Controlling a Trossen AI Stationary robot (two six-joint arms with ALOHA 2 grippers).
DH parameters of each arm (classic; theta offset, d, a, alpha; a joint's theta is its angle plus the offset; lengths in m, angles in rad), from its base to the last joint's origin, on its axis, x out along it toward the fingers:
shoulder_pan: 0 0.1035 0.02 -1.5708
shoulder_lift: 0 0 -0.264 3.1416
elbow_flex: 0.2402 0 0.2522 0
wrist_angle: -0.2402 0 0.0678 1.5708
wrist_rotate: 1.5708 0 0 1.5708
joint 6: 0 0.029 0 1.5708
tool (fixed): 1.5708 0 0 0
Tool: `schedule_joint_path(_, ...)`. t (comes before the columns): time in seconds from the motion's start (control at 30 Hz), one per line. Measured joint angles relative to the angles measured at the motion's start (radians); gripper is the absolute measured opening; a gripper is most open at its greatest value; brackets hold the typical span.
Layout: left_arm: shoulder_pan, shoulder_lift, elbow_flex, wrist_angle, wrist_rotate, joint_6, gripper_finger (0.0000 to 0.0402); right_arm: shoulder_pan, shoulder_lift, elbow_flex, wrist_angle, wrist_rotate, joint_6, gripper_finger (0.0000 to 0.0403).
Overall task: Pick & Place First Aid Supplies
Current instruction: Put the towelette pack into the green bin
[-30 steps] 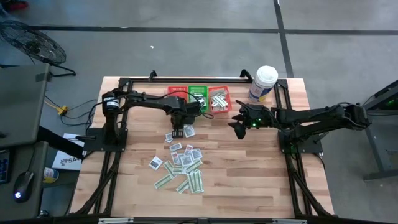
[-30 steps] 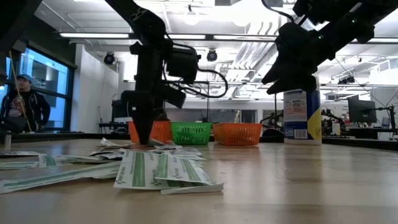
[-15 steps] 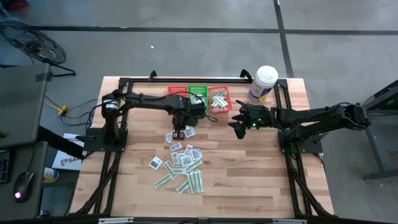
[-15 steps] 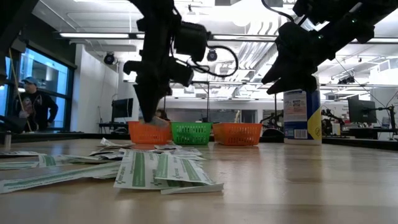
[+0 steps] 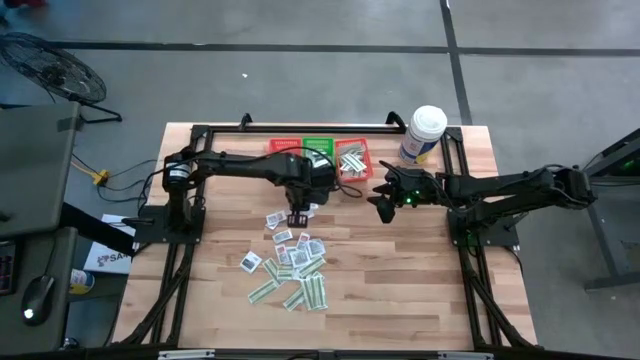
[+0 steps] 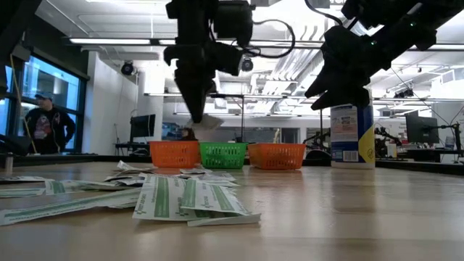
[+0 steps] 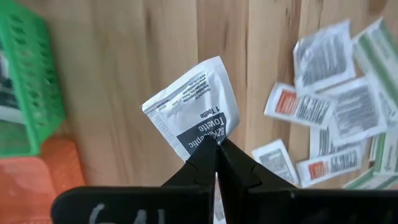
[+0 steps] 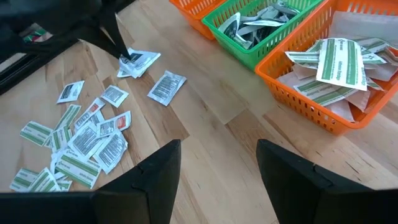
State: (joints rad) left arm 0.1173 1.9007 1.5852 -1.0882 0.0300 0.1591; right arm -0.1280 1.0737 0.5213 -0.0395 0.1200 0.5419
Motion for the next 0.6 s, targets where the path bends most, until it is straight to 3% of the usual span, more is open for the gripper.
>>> schedule_joint_path(0.13, 0.0, 0.0, 0.028, 0.03, -0.027, -0.001, 0.0, 0.0, 0.0, 0.0, 0.0, 0.0, 0.0, 0.0204)
schedule_joint_path(0.33, 0.02, -0.001, 0.046, 0.121, -0.16, -0.003, 0.0, 0.0, 0.0, 0.0, 0.0, 0.0, 0.0, 0.0204)
schedule_joint_path(0.6, 0.116, -0.001, 0.043, 0.181, -0.197, 0.05, 0.0, 0.0, 0.0, 0.0, 0.0, 0.0, -0.001, 0.0204)
